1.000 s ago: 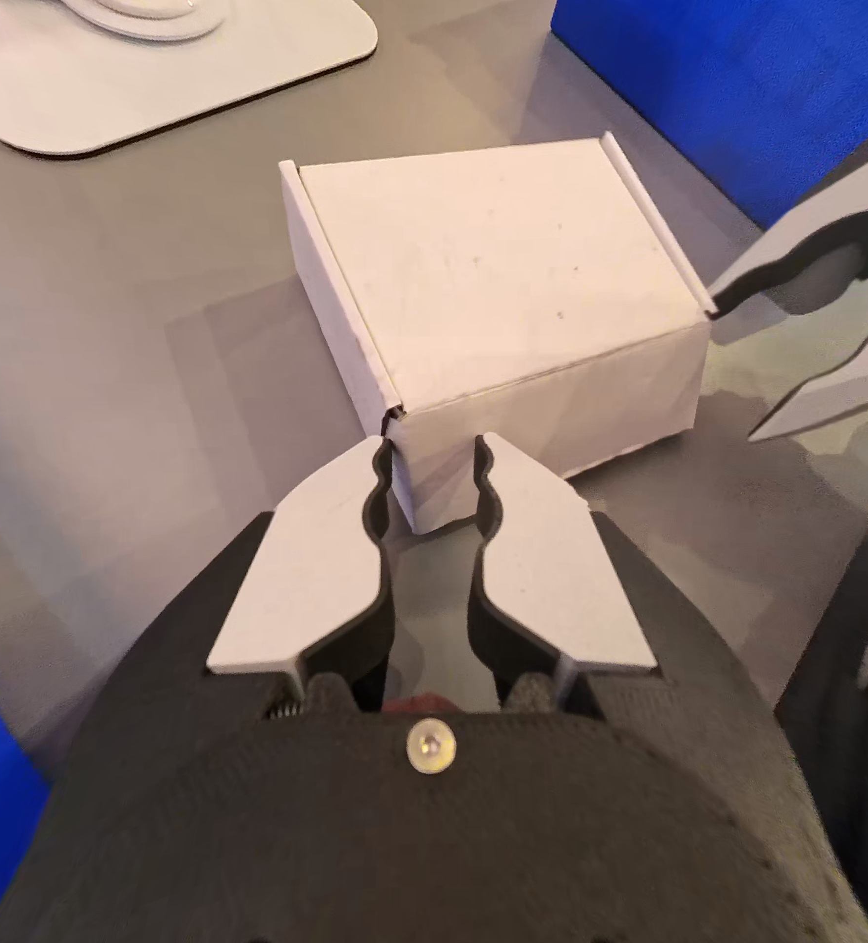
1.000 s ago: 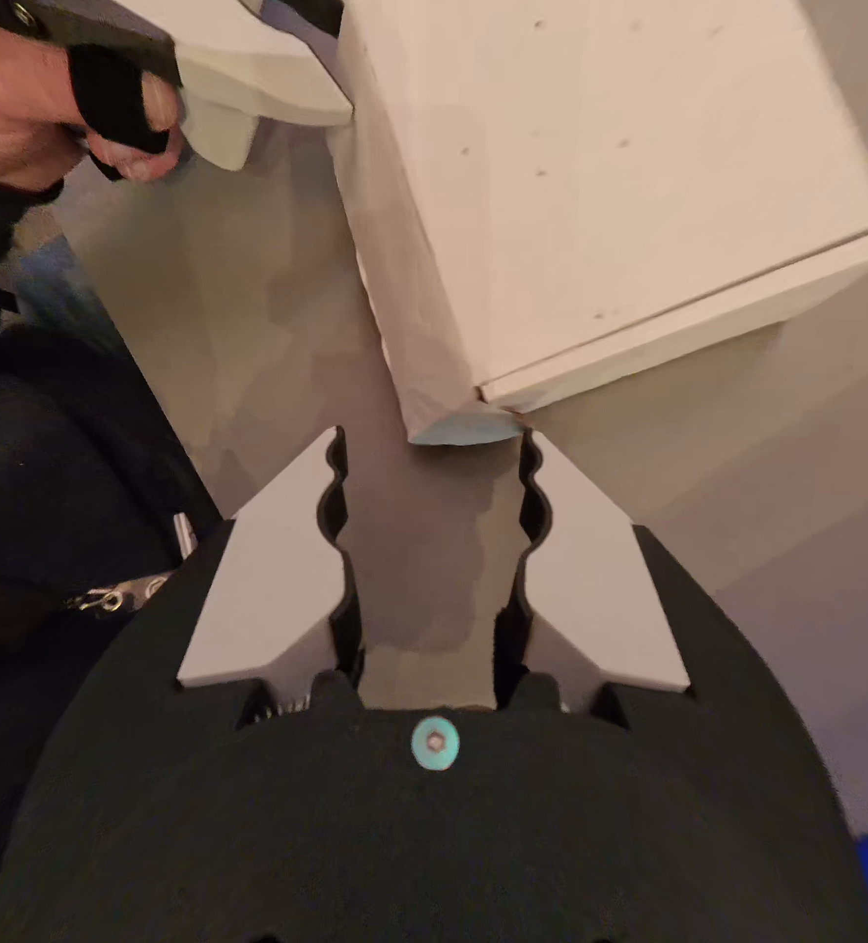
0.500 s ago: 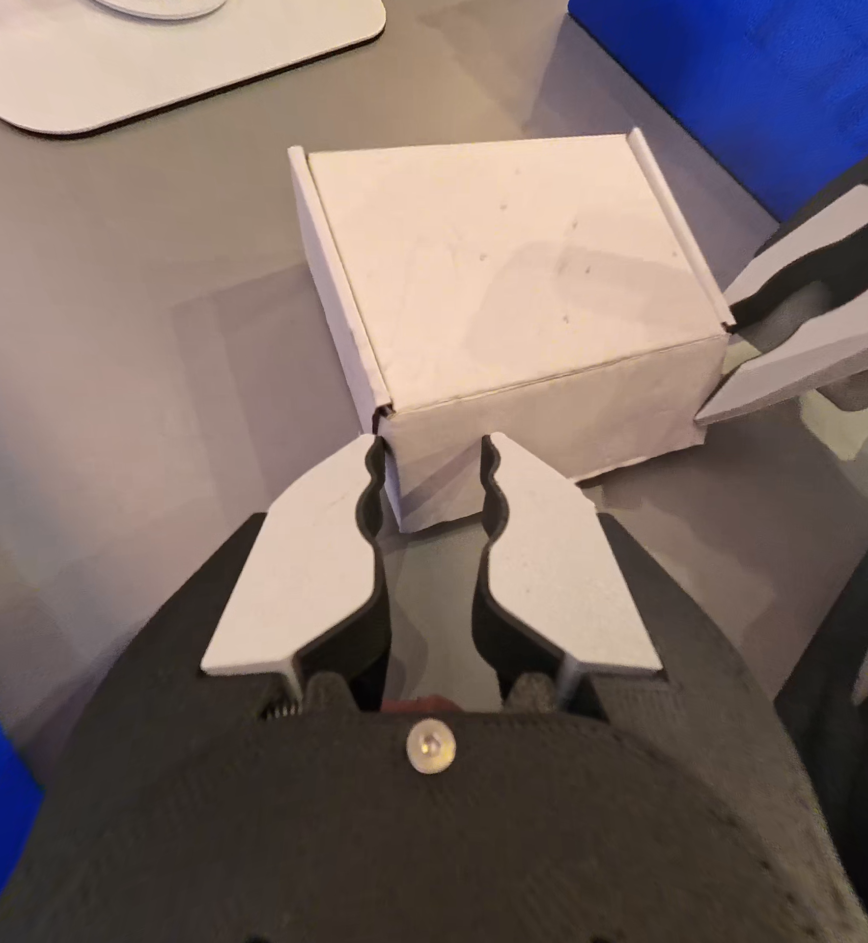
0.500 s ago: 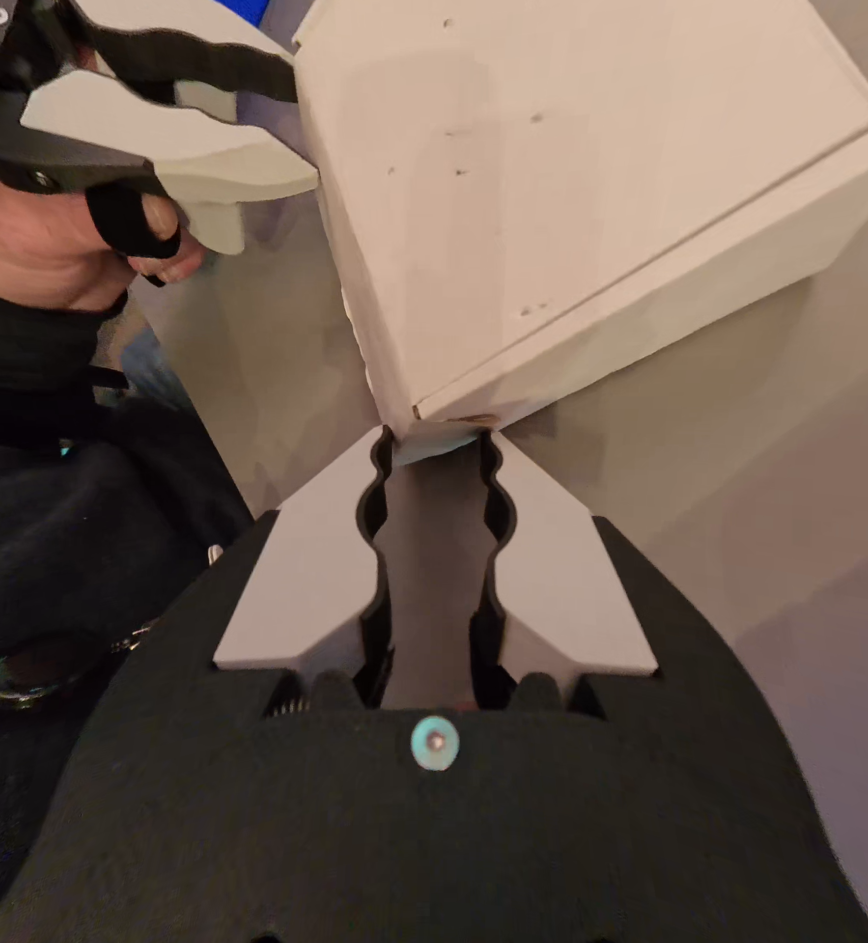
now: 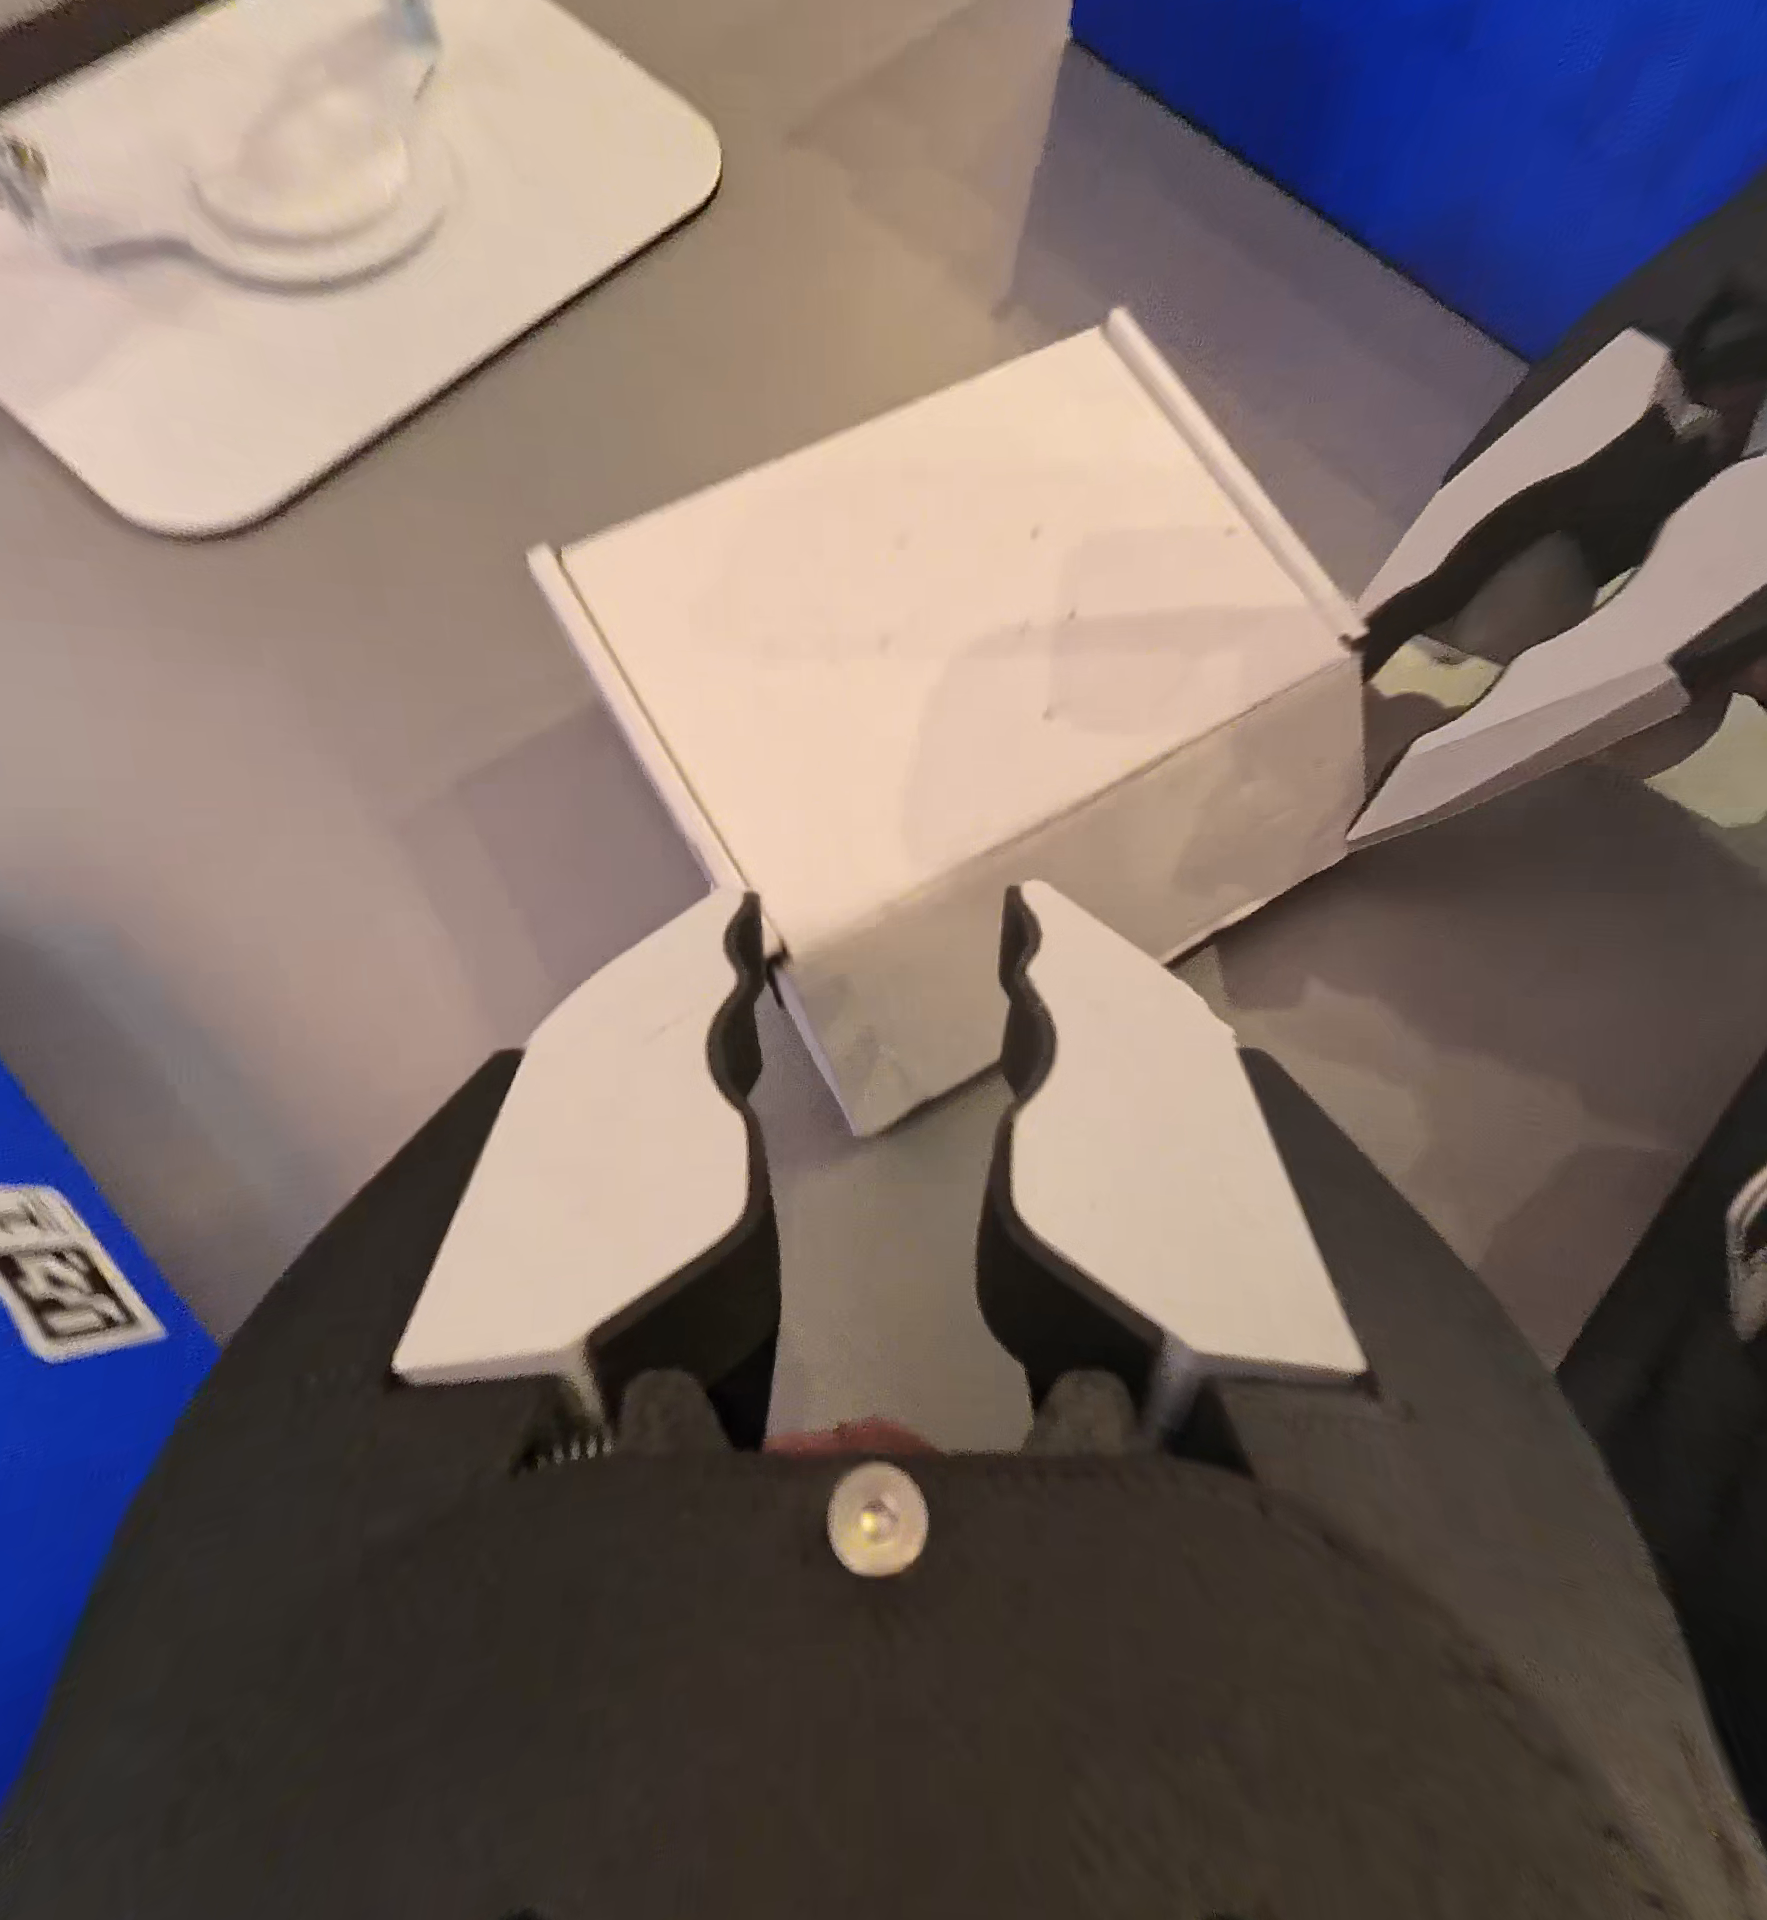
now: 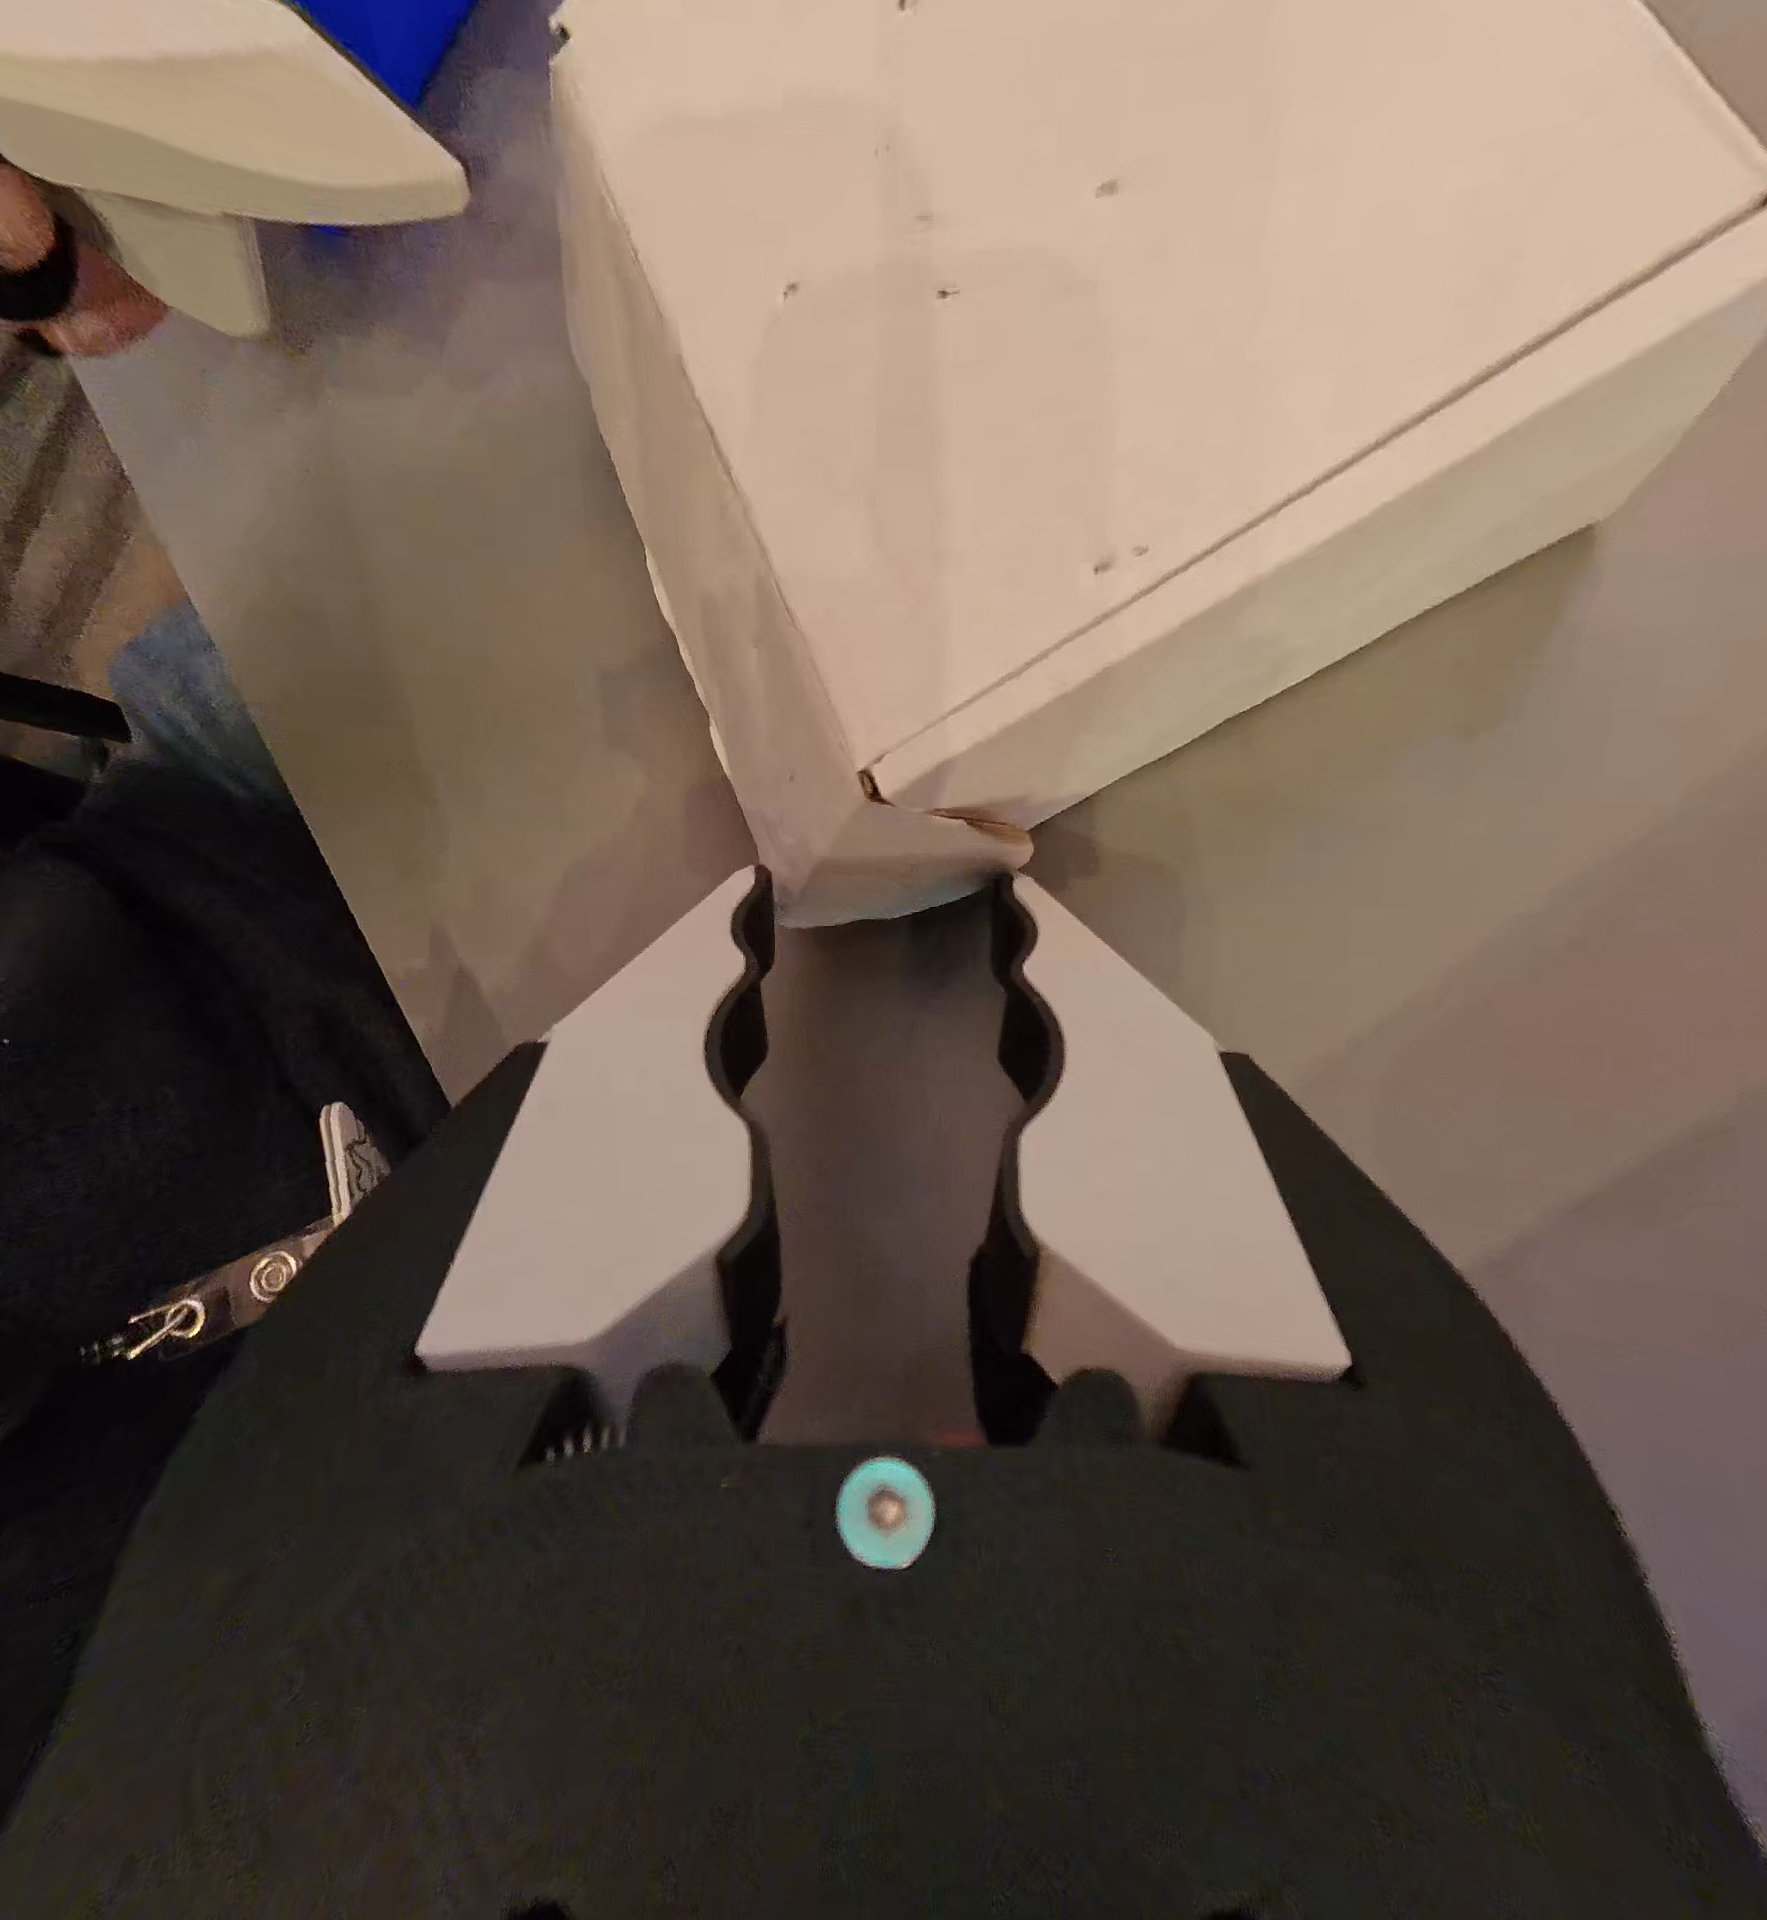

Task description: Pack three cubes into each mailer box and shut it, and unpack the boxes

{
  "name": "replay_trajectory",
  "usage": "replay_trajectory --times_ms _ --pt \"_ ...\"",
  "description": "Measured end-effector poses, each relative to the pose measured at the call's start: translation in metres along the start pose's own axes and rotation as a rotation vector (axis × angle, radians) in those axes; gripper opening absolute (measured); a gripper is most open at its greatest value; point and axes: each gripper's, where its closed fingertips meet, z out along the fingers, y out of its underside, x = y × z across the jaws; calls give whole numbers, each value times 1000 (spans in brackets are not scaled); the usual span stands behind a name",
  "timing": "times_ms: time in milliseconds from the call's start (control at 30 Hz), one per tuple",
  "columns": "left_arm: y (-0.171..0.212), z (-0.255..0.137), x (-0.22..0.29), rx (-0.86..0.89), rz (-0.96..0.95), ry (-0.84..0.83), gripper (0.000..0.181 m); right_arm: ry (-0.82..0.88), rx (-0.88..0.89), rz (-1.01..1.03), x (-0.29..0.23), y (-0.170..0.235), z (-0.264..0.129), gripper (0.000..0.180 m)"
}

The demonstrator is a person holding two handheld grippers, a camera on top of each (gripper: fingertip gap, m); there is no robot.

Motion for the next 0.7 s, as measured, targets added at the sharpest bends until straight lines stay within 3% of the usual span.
replay_trajectory --times_ms 133,267,367,700 --pt "-17 9 -4 -55 107 11 49 22 32 14 2 -6 -1 61" --pt "-7 32 -6 -159 166 53 48 51 39 4 6 -9 2 64" --pt "-12 36 -8 -125 151 49 47 45 41 2 9 -10 5 46" --pt "-12 38 -5 -59 98 16 38 -59 21 112 4 -9 5 37"
